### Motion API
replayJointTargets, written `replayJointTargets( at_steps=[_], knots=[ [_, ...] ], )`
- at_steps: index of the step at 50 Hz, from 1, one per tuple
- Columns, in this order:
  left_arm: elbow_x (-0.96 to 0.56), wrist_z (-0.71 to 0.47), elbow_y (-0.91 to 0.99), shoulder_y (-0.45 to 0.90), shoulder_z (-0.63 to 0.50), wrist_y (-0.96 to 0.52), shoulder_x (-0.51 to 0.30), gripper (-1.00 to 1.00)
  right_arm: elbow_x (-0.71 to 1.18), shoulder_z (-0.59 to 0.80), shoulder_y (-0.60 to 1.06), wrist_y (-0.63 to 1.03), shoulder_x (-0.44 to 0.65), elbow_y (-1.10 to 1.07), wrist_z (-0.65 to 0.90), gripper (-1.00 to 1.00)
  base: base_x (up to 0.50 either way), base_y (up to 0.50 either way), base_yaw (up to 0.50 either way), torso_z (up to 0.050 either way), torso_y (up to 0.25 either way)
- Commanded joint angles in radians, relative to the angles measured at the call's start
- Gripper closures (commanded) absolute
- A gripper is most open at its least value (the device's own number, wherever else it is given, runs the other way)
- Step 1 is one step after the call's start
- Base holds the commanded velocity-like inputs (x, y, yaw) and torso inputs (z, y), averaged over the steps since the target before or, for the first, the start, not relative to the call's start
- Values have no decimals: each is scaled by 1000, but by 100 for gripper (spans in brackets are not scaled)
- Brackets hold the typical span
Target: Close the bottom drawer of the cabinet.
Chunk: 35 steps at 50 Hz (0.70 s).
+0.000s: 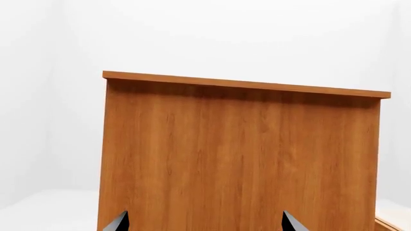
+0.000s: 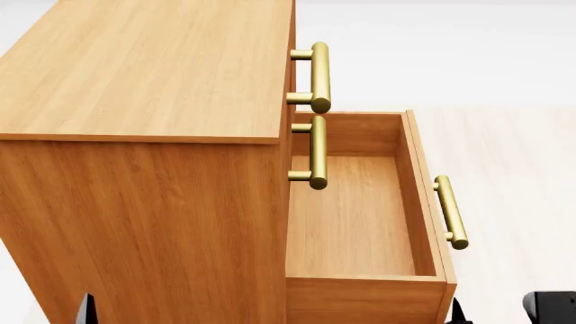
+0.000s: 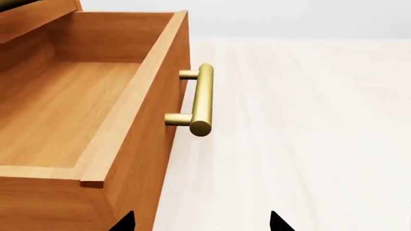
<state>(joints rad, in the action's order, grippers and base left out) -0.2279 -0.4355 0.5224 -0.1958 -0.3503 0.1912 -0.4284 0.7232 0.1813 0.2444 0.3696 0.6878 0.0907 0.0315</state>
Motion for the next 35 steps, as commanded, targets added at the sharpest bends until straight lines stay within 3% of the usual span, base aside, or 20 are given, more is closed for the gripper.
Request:
replayJointTargets(
  at_steps=[1, 35],
  knots=[
    [17, 19, -34, 7, 13, 19, 17, -100, 15, -15, 26, -14, -17, 40, -33, -100, 0, 0, 0, 0, 0],
    [6, 11, -36, 11, 13, 22, 9, -100, -34, 81, 186, 52, -56, 143, -83, -100, 0, 0, 0, 0, 0]
  ],
)
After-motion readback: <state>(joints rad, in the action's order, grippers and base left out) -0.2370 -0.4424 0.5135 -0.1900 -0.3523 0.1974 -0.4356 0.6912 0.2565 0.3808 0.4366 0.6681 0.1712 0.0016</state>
